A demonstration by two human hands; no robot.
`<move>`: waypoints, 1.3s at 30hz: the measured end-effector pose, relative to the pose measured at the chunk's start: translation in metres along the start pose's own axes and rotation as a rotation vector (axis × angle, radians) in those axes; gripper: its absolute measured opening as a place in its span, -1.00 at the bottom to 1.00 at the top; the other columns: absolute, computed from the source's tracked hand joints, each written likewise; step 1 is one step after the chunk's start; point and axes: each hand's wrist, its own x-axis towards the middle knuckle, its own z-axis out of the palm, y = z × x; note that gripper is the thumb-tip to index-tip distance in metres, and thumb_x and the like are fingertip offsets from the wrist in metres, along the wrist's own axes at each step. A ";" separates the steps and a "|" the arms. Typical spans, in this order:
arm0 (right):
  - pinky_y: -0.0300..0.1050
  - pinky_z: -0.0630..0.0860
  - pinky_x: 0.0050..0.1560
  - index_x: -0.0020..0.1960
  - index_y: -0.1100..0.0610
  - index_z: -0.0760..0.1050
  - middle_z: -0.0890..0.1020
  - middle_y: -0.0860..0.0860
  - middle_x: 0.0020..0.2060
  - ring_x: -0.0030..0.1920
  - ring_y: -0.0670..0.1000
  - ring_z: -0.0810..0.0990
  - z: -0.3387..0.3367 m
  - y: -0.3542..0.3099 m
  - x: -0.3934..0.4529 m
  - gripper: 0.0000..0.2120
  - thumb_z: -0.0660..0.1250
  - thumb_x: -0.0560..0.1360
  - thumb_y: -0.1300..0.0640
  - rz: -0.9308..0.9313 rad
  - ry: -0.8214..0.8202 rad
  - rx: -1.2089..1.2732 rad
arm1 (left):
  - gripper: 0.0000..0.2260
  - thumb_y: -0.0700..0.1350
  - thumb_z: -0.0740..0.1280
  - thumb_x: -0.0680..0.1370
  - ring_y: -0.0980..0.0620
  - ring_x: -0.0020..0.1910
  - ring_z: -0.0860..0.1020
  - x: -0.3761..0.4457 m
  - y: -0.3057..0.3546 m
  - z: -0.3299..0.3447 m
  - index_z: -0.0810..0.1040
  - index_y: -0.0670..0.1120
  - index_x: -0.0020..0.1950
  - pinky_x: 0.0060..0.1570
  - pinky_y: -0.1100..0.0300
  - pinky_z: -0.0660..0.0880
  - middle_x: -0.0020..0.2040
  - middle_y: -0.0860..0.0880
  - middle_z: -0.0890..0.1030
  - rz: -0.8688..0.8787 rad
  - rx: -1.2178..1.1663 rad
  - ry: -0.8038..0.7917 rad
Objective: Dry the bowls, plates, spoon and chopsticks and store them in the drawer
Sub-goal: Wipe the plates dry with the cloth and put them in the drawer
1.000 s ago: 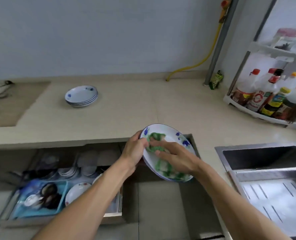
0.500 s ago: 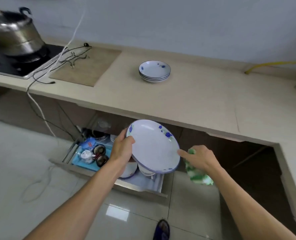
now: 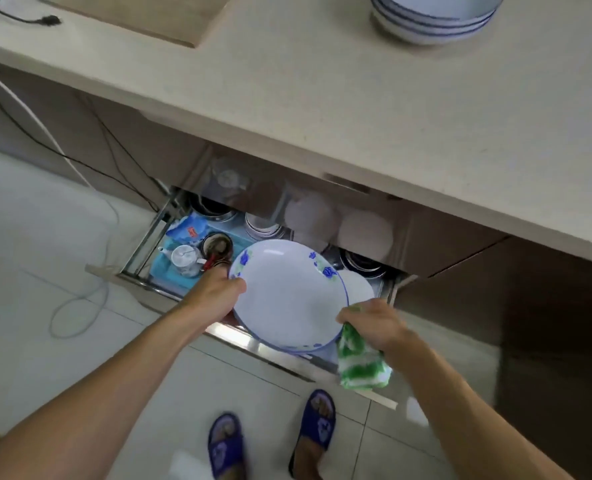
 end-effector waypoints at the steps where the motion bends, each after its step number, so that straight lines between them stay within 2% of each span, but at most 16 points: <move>1: -0.19 0.32 -0.35 -0.33 0.14 0.46 0.45 0.05 -0.42 -0.38 0.03 0.43 0.007 0.004 0.015 -0.77 0.42 0.45 0.15 0.024 0.005 0.001 | -0.80 -0.30 0.22 0.55 -0.09 -0.11 0.62 0.019 -0.009 0.000 0.56 -0.05 -0.10 -0.10 -0.07 0.66 -0.06 -0.12 0.67 -0.017 0.018 -0.012; 4: -0.17 0.31 -0.33 -0.33 0.15 0.44 0.43 0.07 -0.40 -0.35 0.04 0.42 0.034 0.012 0.060 -0.78 0.41 0.44 0.18 0.093 -0.001 -0.004 | -0.86 -0.30 0.27 0.52 -0.11 -0.17 0.63 0.074 -0.031 0.002 0.59 -0.10 -0.08 -0.20 0.00 0.66 -0.07 -0.16 0.67 -0.062 0.084 -0.040; 7: -0.16 0.29 -0.34 -0.31 0.18 0.44 0.42 0.08 -0.40 -0.34 0.05 0.39 0.066 0.017 0.104 -0.80 0.39 0.45 0.19 0.158 0.033 0.024 | -0.91 -0.26 0.33 0.51 -0.02 -0.20 0.58 0.132 -0.060 0.003 0.59 -0.12 -0.05 -0.31 0.24 0.46 -0.12 -0.10 0.64 -0.033 0.269 -0.066; 9: -0.19 0.27 -0.39 -0.29 0.19 0.45 0.43 0.06 -0.40 -0.36 0.05 0.39 0.082 0.020 0.126 -0.80 0.38 0.47 0.19 0.188 0.063 0.031 | -0.90 -0.27 0.34 0.49 -0.09 -0.13 0.60 0.165 -0.074 0.006 0.61 -0.13 -0.05 -0.33 0.21 0.41 -0.09 -0.13 0.66 0.004 0.360 -0.063; 11: -0.20 0.30 -0.37 -0.26 0.20 0.48 0.47 0.08 -0.35 -0.35 0.05 0.42 0.104 0.026 0.152 -0.82 0.37 0.48 0.17 0.210 0.082 0.047 | -0.92 -0.28 0.34 0.47 -0.15 -0.06 0.59 0.199 -0.089 0.011 0.59 -0.13 -0.10 -0.22 0.17 0.43 -0.05 -0.16 0.66 0.038 0.462 -0.026; 13: -0.17 0.35 -0.29 -0.14 0.24 0.55 0.51 0.11 -0.25 -0.27 0.08 0.47 0.123 0.030 0.174 -0.85 0.37 0.47 0.14 0.229 0.111 0.061 | -0.91 -0.28 0.34 0.46 -0.19 0.02 0.58 0.224 -0.097 0.016 0.55 -0.12 -0.10 -0.07 0.11 0.48 0.01 -0.19 0.64 0.059 0.554 0.018; 16: -0.14 0.40 -0.11 0.16 0.28 0.55 0.51 0.10 -0.08 -0.10 0.08 0.46 0.151 0.044 0.204 -0.68 0.34 0.51 0.08 0.244 0.162 0.048 | -0.77 -0.27 0.30 0.46 -0.22 0.15 0.56 0.259 -0.117 0.026 0.56 -0.18 0.10 0.13 0.04 0.52 0.11 -0.19 0.63 0.083 0.621 0.002; 19: -0.14 0.37 -0.01 0.27 0.27 0.49 0.46 0.09 -0.01 -0.03 0.06 0.41 0.170 0.056 0.225 -0.63 0.29 0.56 0.07 0.243 0.203 -0.010 | -0.72 -0.28 0.28 0.46 -0.22 0.15 0.55 0.281 -0.137 0.032 0.55 -0.17 0.15 0.17 -0.01 0.52 0.13 -0.18 0.62 0.108 0.644 -0.030; 22: -0.12 0.37 -0.02 0.25 0.29 0.49 0.45 0.11 -0.01 -0.02 0.09 0.44 0.177 0.067 0.237 -0.66 0.28 0.57 0.10 0.252 0.230 -0.088 | -0.75 -0.29 0.29 0.47 -0.22 0.16 0.54 0.292 -0.148 0.040 0.56 -0.17 0.14 0.13 0.02 0.49 0.12 -0.19 0.63 0.182 0.715 -0.010; 25: -0.15 0.40 -0.06 0.10 0.24 0.52 0.53 0.14 -0.01 0.01 0.14 0.52 0.183 0.081 0.250 -0.78 0.29 0.55 0.11 0.266 0.235 -0.125 | -0.76 -0.28 0.29 0.48 -0.23 0.17 0.54 0.302 -0.158 0.051 0.56 -0.15 0.13 0.10 0.00 0.48 0.14 -0.18 0.62 0.239 0.797 0.025; 28: -0.13 0.41 -0.04 0.20 0.26 0.50 0.58 0.17 0.11 0.13 0.17 0.56 0.189 0.094 0.259 -0.68 0.28 0.56 0.07 0.297 0.245 -0.159 | -0.75 -0.27 0.31 0.48 -0.21 0.18 0.54 0.309 -0.169 0.062 0.54 -0.15 0.15 0.08 -0.01 0.47 0.16 -0.18 0.60 0.288 0.868 0.016; 32: -0.04 0.49 0.14 0.24 0.29 0.48 0.59 0.24 0.20 0.21 0.22 0.56 0.194 0.102 0.270 -0.65 0.24 0.58 0.06 0.293 0.248 -0.202 | -0.73 -0.27 0.33 0.49 -0.21 0.19 0.54 0.315 -0.176 0.070 0.51 -0.16 0.18 0.10 0.00 0.46 0.18 -0.19 0.56 0.315 0.926 0.017; 36: -0.14 0.43 -0.03 0.25 0.32 0.48 0.61 0.24 0.16 0.16 0.20 0.59 0.196 0.103 0.281 -0.62 0.18 0.63 0.03 0.270 0.271 -0.297 | -0.71 -0.26 0.35 0.49 -0.20 0.18 0.54 0.324 -0.179 0.077 0.51 -0.15 0.21 0.12 0.01 0.46 0.17 -0.18 0.55 0.337 0.933 0.018; 39: -0.11 0.48 0.04 0.27 0.32 0.47 0.61 0.25 0.18 0.18 0.21 0.60 0.197 0.104 0.286 -0.60 0.16 0.66 0.00 0.265 0.281 -0.324 | -0.70 -0.26 0.36 0.49 -0.19 0.18 0.53 0.328 -0.179 0.080 0.51 -0.15 0.22 0.13 0.02 0.46 0.16 -0.18 0.55 0.337 0.929 0.022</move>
